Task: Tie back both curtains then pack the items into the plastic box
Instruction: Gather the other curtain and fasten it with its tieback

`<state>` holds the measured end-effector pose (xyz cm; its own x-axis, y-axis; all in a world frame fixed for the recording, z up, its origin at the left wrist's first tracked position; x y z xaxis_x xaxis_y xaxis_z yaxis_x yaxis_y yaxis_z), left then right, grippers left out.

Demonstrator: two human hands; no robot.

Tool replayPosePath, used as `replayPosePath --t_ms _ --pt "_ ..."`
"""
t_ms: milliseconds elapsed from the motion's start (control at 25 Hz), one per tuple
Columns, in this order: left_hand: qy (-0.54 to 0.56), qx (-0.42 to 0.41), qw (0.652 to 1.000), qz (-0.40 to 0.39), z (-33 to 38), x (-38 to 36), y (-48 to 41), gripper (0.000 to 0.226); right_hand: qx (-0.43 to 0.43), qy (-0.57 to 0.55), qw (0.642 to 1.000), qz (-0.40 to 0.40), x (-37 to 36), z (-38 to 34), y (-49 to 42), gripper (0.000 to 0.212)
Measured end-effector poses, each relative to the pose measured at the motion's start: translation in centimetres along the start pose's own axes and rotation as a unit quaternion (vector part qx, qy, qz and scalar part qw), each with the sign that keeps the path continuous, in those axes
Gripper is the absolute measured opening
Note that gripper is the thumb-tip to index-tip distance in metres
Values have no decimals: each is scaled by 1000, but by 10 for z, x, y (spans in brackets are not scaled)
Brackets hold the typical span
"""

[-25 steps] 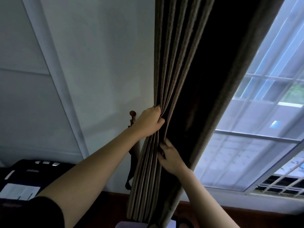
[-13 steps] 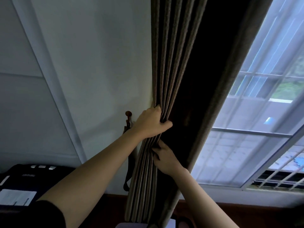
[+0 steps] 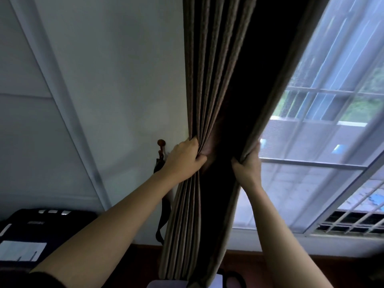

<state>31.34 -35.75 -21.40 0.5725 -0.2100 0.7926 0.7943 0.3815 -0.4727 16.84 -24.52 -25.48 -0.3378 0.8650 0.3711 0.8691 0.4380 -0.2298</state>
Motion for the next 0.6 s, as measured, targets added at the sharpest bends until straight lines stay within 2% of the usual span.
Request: replayPosePath --t_ms 120,240,400,600 --pt "14 4 1000 0 0 2 -3 17 10 67 987 -147 -32 8 5 68" --pt "1 24 1000 -8 -6 2 -9 18 63 89 966 -234 -59 10 31 77" --pt "5 21 1000 -22 -12 2 -15 23 126 92 944 -291 -84 16 50 95" --pt "4 17 999 -34 -6 4 -17 20 180 55 938 -290 -86 4 58 90"
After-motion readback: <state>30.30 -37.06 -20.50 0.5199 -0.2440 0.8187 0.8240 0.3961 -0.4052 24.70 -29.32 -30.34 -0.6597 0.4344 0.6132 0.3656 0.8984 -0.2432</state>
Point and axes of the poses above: each hand's wrist, its own y-axis away from the middle knuckle, its own x-axis out of the back of the hand, z = x × y, the point moved 4 cm from there along -y, towards the middle knuckle, and after that the axes turned 7 degrees about -x, right-handed, at the moved point
